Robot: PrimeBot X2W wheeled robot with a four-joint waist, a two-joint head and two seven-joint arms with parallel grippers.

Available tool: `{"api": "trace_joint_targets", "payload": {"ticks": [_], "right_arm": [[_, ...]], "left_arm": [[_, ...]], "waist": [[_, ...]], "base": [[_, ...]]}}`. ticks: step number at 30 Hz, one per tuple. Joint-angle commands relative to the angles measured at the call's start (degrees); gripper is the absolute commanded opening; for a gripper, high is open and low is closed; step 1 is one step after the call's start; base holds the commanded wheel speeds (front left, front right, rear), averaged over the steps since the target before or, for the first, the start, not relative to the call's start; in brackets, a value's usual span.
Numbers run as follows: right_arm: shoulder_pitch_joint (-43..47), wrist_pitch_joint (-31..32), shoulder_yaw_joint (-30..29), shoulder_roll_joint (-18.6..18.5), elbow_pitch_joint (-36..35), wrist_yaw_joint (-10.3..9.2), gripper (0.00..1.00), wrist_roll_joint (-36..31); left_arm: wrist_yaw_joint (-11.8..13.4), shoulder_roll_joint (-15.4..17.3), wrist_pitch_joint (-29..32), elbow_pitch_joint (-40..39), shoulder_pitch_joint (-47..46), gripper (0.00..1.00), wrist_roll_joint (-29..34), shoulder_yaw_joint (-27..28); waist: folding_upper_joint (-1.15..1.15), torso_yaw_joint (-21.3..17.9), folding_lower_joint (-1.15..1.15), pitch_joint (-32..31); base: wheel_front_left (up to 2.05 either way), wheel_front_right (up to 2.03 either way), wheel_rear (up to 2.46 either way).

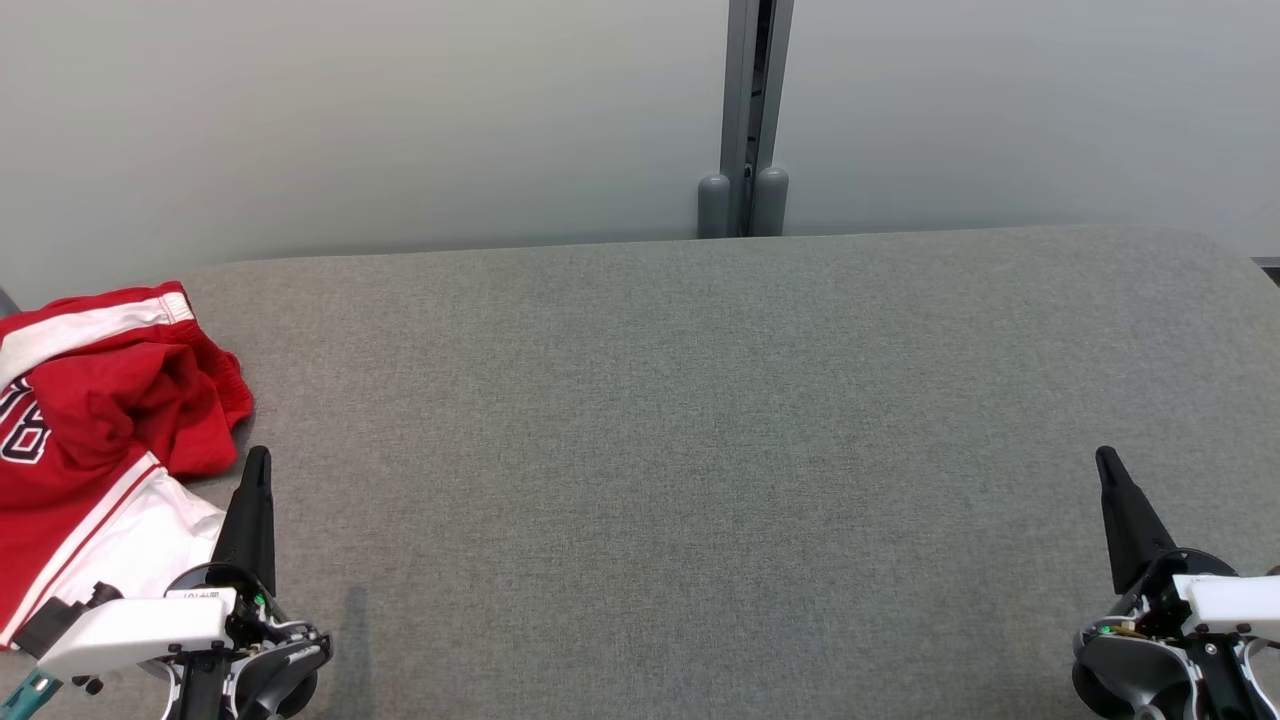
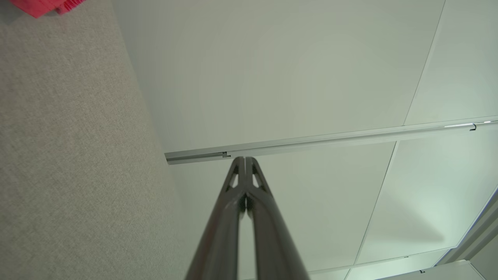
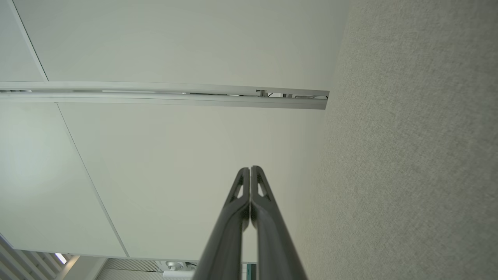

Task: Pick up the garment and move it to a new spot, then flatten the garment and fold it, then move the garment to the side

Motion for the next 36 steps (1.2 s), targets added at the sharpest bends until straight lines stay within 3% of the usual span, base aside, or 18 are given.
{"api": "trace_joint_targets", "payload": {"ticks": [1,7,8,10,11,12,23,36], "right_arm": [[0.61,0.05,0.04,-0.48,-0.11,0.04,0.0,-0.08],[0.61,0.05,0.04,-0.48,-0.11,0.04,0.0,-0.08],[0.02,-0.01,0.0,0.05,0.14,0.0,1.0,0.0],[0.53,-0.04,0.05,0.55,1.01,-0.02,1.0,0.01],[1.02,-0.06,0.1,0.82,1.47,-0.07,0.0,0.01],[1.57,-0.08,0.13,1.05,1.98,-0.08,1.0,0.01],[1.82,-3.46,2.91,0.89,-1.16,-0.06,1.0,1.1],[1.49,-6.51,4.43,0.68,-4.59,-0.04,1.0,-4.46]], "left_arm": [[-0.2,0.24,0.05,0.02,-0.22,0.0,0.11,0.15],[-0.2,0.24,0.04,0.02,-0.22,0.0,0.11,0.15],[0.0,-0.02,-0.04,0.14,0.08,1.0,-0.01,-0.03],[0.08,-0.41,-0.06,1.06,0.85,1.0,-0.01,-0.11],[0.08,-0.6,-0.08,1.56,1.46,0.0,-0.01,-0.16],[0.08,-0.79,-0.1,2.07,2.13,1.0,-0.01,-0.19],[0.06,-0.68,-3.48,-0.26,2.31,1.0,0.41,-1.74],[0.04,-0.51,-6.52,-3.13,2.13,1.0,5.74,-1.94]], "waist": [[0.0,0.0,0.0,0.0],[0.0,0.0,0.0,0.0],[0.0,0.0,0.0,0.0],[0.0,0.0,0.0,0.0],[0.0,0.0,0.0,0.0],[0.0,0.0,0.0,0.01],[0.0,-0.07,0.0,0.1],[0.0,-0.28,0.0,0.15]], "base": [[0.0,0.0,0.0],[0.0,0.0,0.0],[0.0,0.0,0.0],[0.0,0.0,0.0],[0.0,0.0,0.0],[0.0,0.0,0.0],[0.0,0.0,0.0],[0.0,0.0,0.0]]}}
